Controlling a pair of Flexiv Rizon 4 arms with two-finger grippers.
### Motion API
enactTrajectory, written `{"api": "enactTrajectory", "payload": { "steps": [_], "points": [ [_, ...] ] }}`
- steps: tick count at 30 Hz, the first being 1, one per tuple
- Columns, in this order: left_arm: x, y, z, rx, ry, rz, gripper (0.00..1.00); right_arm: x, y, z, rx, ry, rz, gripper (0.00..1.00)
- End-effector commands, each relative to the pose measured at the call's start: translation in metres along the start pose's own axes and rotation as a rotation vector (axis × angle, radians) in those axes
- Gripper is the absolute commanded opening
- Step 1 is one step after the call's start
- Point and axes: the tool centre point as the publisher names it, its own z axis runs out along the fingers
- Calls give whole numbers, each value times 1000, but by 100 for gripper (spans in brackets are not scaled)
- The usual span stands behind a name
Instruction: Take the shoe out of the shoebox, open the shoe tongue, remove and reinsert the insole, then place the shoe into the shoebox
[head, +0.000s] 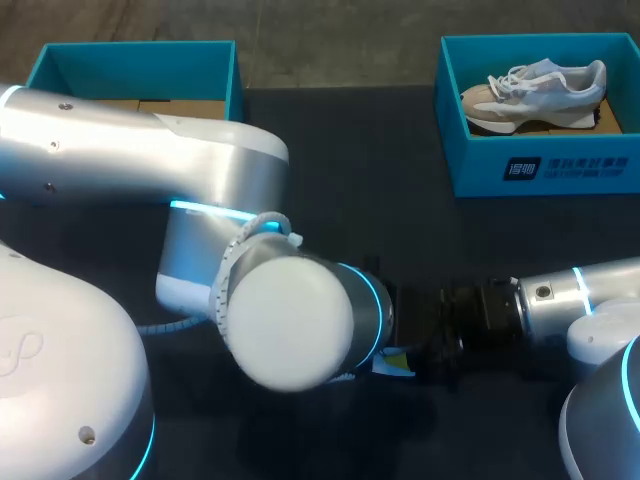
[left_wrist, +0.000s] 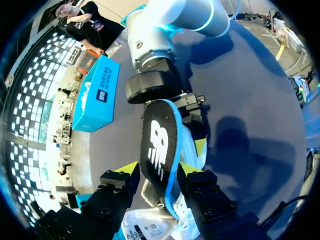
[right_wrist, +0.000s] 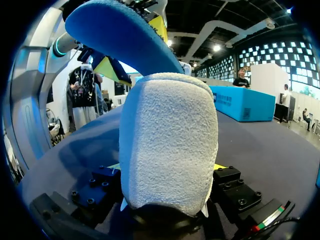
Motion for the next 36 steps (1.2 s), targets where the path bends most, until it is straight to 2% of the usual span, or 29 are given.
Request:
{"api": "enactTrajectory", "payload": {
  "steps": [1,7,15,27,32,36],
  "points": [
    [7,2,4,8,-11,8,49,1,-1,0,4,-1,1,0],
    [9,4,7,10,-27,12,48,1,-1,0,4,-1,1,0],
    [1,2,11,12,-48,8,44,1,-1,0,4,-1,1,0],
    [-6,4,15,85,-3,10,37,1,-1,0,4,-1,1,0],
    [-6,4,15,100,-1,10,33,1,-1,0,4,-1,1,0],
    [-7,4,15,110,6,8,23,1,-1,0,4,-1,1,0]
  ]
}}
